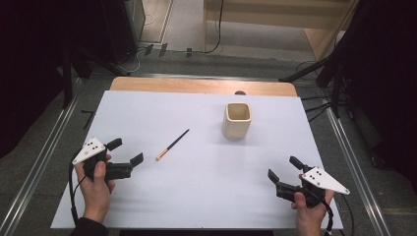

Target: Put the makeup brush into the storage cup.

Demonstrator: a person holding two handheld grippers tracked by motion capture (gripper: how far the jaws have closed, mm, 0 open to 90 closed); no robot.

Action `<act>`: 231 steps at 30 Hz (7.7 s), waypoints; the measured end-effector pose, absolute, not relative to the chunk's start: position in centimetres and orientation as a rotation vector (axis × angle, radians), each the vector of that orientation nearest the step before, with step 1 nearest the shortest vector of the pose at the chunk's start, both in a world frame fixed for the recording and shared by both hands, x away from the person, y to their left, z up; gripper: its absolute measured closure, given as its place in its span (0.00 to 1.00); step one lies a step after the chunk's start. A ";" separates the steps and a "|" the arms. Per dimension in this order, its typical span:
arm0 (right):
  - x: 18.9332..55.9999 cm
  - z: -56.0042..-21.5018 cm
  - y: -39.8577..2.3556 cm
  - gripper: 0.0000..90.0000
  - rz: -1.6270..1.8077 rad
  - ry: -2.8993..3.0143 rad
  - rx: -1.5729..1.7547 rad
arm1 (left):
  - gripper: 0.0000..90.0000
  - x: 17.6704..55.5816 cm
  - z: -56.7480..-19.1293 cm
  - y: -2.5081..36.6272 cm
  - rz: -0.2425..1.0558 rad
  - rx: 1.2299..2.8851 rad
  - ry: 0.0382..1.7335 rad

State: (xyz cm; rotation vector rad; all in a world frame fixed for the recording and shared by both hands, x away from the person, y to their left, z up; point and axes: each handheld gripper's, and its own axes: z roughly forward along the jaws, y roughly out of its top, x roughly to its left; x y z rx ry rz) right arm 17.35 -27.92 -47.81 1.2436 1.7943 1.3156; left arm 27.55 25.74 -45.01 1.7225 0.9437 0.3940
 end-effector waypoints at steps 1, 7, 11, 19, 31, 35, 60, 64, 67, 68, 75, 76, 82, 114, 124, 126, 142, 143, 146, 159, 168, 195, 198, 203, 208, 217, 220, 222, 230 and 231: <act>17.4 -47.8 -27.8 0.15 1.315 1.798 1.243 | 0.00 27.7 -45.0 25.6 0.391 1.728 0.943; 17.5 -47.9 -27.5 0.15 1.314 1.813 1.233 | 0.00 28.4 -44.8 24.8 0.381 1.753 0.935; 17.5 -47.9 -27.5 0.15 1.311 1.816 1.232 | 0.00 28.9 -44.7 24.4 0.370 1.753 0.928; 17.5 -47.9 -27.5 0.15 1.310 1.822 1.229 | 0.00 29.9 -44.4 23.0 0.351 1.810 0.912; 17.7 -48.1 -27.4 0.15 1.311 1.831 1.235 | 0.00 31.7 -44.0 21.7 0.285 1.891 0.907; 17.7 -48.1 -27.4 0.15 1.309 1.832 1.236 | 0.00 32.2 -43.9 21.3 0.278 1.921 0.904; 17.9 -48.3 -27.2 0.15 1.306 1.856 1.233 | 0.14 35.2 -44.2 17.3 0.255 2.225 0.950; 17.9 -48.4 -27.1 0.15 1.306 1.858 1.238 | 0.15 35.6 -44.7 16.5 0.215 2.291 0.954; 17.9 -48.3 -27.1 0.15 1.304 1.859 1.234 | 0.15 36.0 -44.9 16.1 0.207 2.332 0.969; 17.9 -48.3 -27.1 0.15 1.303 1.860 1.235 | 0.15 36.1 -44.9 16.0 0.205 2.343 0.971; 18.0 -48.4 -27.1 0.15 1.302 1.863 1.242 | 0.24 37.0 -45.3 15.4 0.164 2.420 1.017; 18.0 -48.4 -27.1 0.15 1.302 1.863 1.242 | 0.24 37.1 -45.4 15.3 0.161 2.421 1.029; 18.0 -48.5 -27.1 0.15 1.299 1.864 1.241 | 0.38 37.5 -45.7 14.6 0.156 2.488 1.048; 18.2 -48.6 -27.0 0.15 1.298 1.876 1.239 | 0.78 38.6 -46.9 12.8 0.196 2.684 1.043; 18.2 -48.6 -26.9 0.15 1.297 1.883 1.244 | 0.89 38.6 -47.0 12.7 0.169 2.689 1.041; 18.2 -48.6 -26.9 0.15 1.296 1.884 1.243 | 0.92 38.6 -47.0 12.6 0.158 2.690 1.038; 18.3 -48.7 -26.7 0.15 1.291 1.890 1.248 | 0.94 38.0 -46.9 13.4 0.179 2.636 1.006; 18.3 -48.7 -26.7 0.15 1.290 1.891 1.247 | 0.94 37.9 -46.8 13.5 0.180 2.618 1.010; 18.4 -48.8 -26.7 0.15 1.290 1.892 1.244 | 0.94 37.7 -46.3 13.8 0.187 2.587 1.003; 18.7 -48.8 -26.4 0.15 1.308 1.884 1.266 | 0.94 35.4 -44.6 15.7 0.215 2.407 0.976; 19.5 -47.9 -26.0 0.15 1.369 1.867 1.280 | 0.94 33.4 -44.5 16.6 0.227 2.257 0.965; 25.1 -44.7 -20.2 0.15 1.375 1.922 1.143 | 0.94 30.7 -44.3 17.9 0.240 2.053 0.884; 26.0 -44.6 -19.5 0.15 1.399 1.923 1.147 | 0.94 30.6 -44.2 17.8 0.241 2.038 0.877; 27.5 -44.4 -18.5 0.15 1.425 1.927 1.158 | 0.94 30.4 -44.2 17.4 0.229 2.020 0.858; 27.7 -44.1 -17.7 0.15 1.424 1.927 1.154 | 0.94 30.0 -44.5 16.4 0.223 2.016 0.835; 26.7 -44.1 -15.9 0.15 1.523 1.940 1.167 | 0.94 29.4 -45.4 15.1 0.188 2.006 0.805; 26.5 -44.2 -15.3 0.15 1.561 1.957 1.167 | 0.94 29.2 -45.7 14.7 0.162 1.986 0.803; 26.4 -44.4 -14.9 0.16 1.575 1.966 1.178 | 0.94 28.9 -46.0 14.1 0.161 1.985 0.789; 26.1 -45.3 -13.2 0.18 1.683 1.964 1.272 | 0.94 28.2 -46.0 13.1 0.157 1.974 0.755; 26.0 -45.2 -13.0 0.18 1.686 1.952 1.293 | 0.94 28.1 -46.0 13.1 0.158 1.970 0.754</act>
